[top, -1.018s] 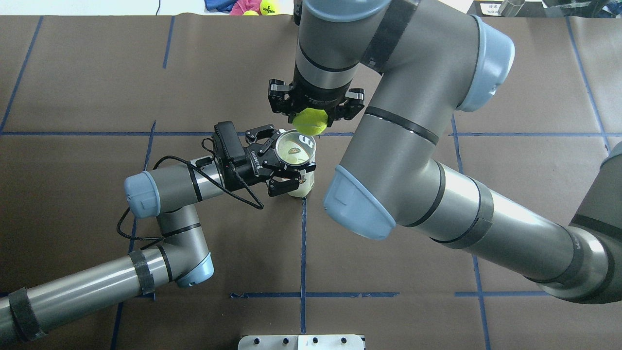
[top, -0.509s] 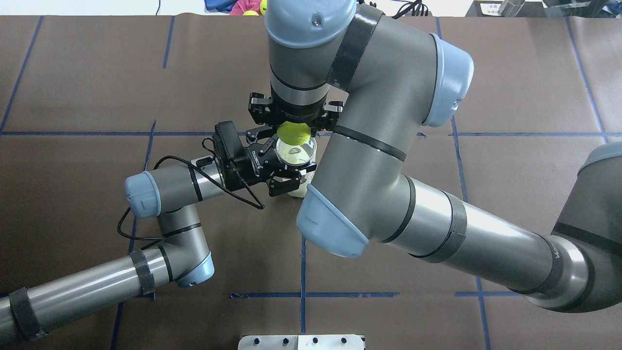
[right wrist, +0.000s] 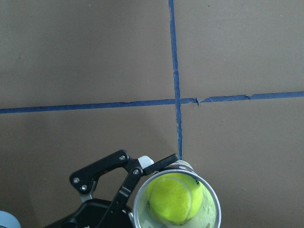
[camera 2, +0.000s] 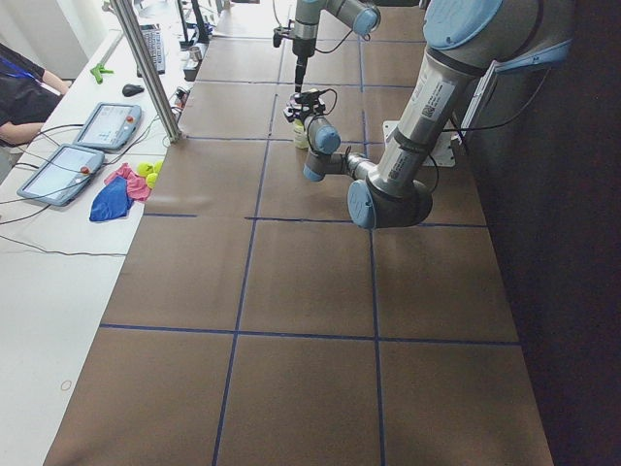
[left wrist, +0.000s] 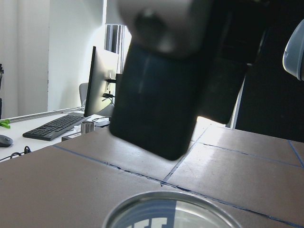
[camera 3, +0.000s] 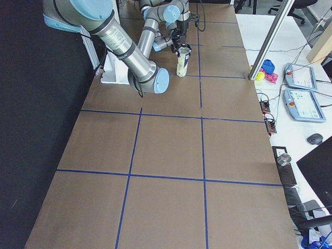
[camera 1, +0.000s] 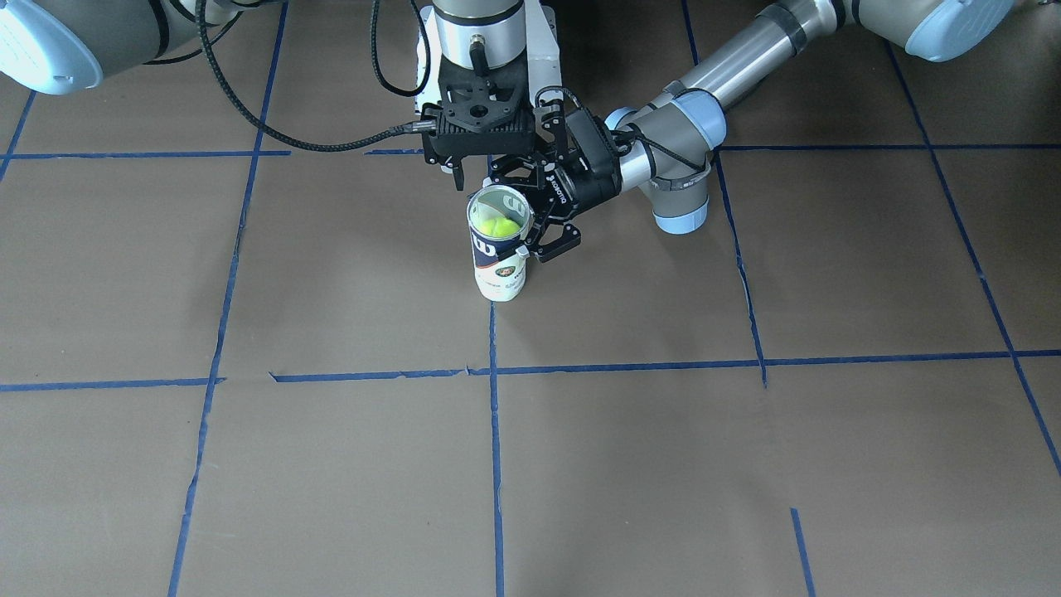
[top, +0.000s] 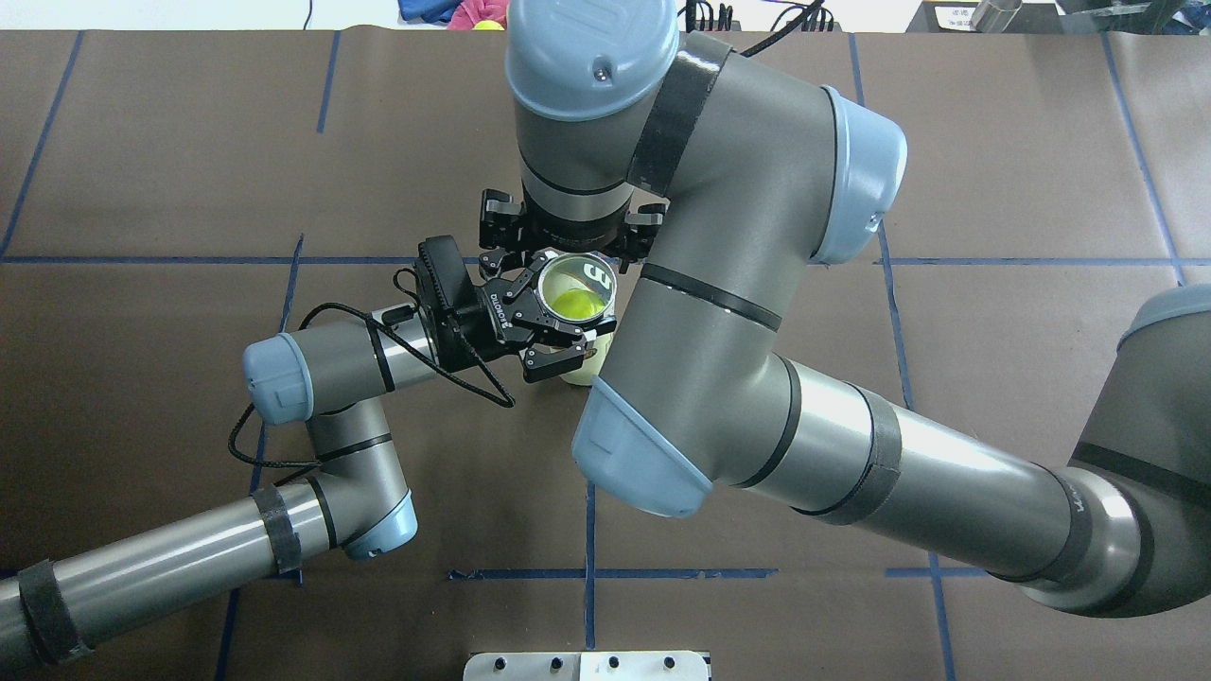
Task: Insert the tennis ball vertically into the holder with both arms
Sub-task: 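Lower the second ball into the can and open the right gripper, then open the left gripper off the can while the right gripper lifts away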
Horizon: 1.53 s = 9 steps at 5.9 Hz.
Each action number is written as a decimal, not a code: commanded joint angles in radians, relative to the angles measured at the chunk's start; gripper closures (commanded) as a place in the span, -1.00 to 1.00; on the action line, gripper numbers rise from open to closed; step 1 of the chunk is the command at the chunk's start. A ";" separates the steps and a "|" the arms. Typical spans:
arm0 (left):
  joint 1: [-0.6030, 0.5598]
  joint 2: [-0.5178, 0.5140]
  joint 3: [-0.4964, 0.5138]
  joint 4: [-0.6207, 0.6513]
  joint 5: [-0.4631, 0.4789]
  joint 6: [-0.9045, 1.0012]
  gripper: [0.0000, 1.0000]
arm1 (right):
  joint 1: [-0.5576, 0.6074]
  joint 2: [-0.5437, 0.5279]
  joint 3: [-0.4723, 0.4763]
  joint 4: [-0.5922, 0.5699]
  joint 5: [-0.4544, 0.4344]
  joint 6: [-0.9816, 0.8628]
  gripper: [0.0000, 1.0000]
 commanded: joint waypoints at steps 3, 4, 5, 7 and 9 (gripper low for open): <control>-0.018 0.002 -0.011 -0.002 0.000 -0.003 -0.88 | 0.104 -0.040 0.018 -0.002 0.103 -0.158 -0.98; -0.029 0.002 -0.046 0.002 0.000 -0.006 -0.94 | 0.171 -0.113 0.065 0.000 0.137 -0.273 -0.98; -0.040 0.005 -0.082 0.024 -0.003 -0.006 -0.96 | 0.240 -0.181 0.073 0.005 0.183 -0.393 -0.98; -0.086 0.046 -0.208 0.154 -0.006 -0.006 -0.97 | 0.374 -0.290 0.074 0.009 0.237 -0.633 -0.98; -0.176 0.092 -0.230 0.331 -0.012 -0.003 -1.00 | 0.530 -0.434 0.072 0.011 0.297 -0.920 -0.98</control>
